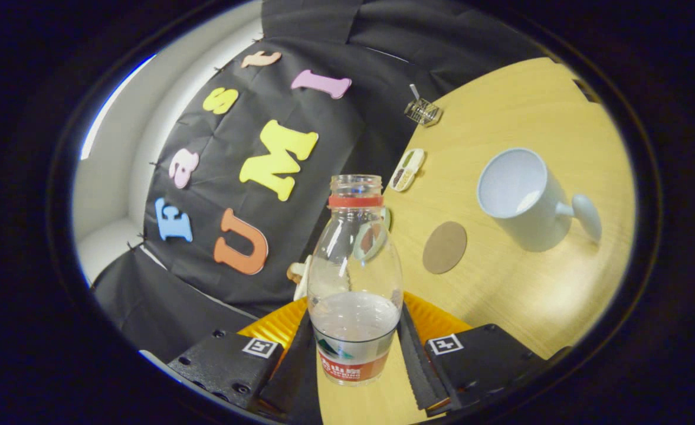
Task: Take the bottle from table, then pour the juice into the cup, finally place the bottle on the coaster
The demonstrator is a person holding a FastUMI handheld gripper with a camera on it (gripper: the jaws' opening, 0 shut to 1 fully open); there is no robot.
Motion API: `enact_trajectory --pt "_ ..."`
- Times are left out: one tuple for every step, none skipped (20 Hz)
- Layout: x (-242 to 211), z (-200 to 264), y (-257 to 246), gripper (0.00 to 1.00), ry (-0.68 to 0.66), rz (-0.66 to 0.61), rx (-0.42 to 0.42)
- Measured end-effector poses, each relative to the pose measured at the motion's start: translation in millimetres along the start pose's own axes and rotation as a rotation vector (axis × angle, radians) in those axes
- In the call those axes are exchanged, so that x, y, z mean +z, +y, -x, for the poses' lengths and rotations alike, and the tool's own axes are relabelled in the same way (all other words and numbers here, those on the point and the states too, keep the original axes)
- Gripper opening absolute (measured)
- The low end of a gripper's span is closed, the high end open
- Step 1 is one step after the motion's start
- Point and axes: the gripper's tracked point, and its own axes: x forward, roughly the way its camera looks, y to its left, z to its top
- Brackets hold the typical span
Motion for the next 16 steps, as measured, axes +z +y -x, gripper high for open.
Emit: enact_trajectory --pt "2 3 0 0.78 -0.009 -0.031 0.010" --pt "5 4 -2 0.78 -0.015 -0.053 0.014" --pt "6 4 -5 0.78 -0.014 -0.068 0.010" --pt "5 4 -8 0.77 -0.010 -0.086 0.006" --pt "5 2 -11 0.77 -0.009 -0.110 0.003" --pt "6 1 -13 0.78 -0.006 -0.141 0.005" --pt "6 2 -14 0.77 -0.007 -0.183 0.013" --pt "7 2 -15 0.77 -0.006 -0.223 0.021" --pt "6 1 -18 0.77 -0.004 -0.255 0.026" --pt "6 1 -21 0.77 -0.002 -0.284 0.028" --pt "8 1 -24 0.77 -0.009 -0.318 0.027" --pt "8 0 -26 0.77 -0.004 -0.343 0.025" --pt "6 0 -27 0.77 -0.002 -0.358 0.022" --pt "7 1 -29 0.77 -0.002 -0.366 0.018" --pt "8 0 -29 0.77 -0.002 -0.376 0.016" --pt "10 1 -27 0.77 -0.001 -0.387 0.020"
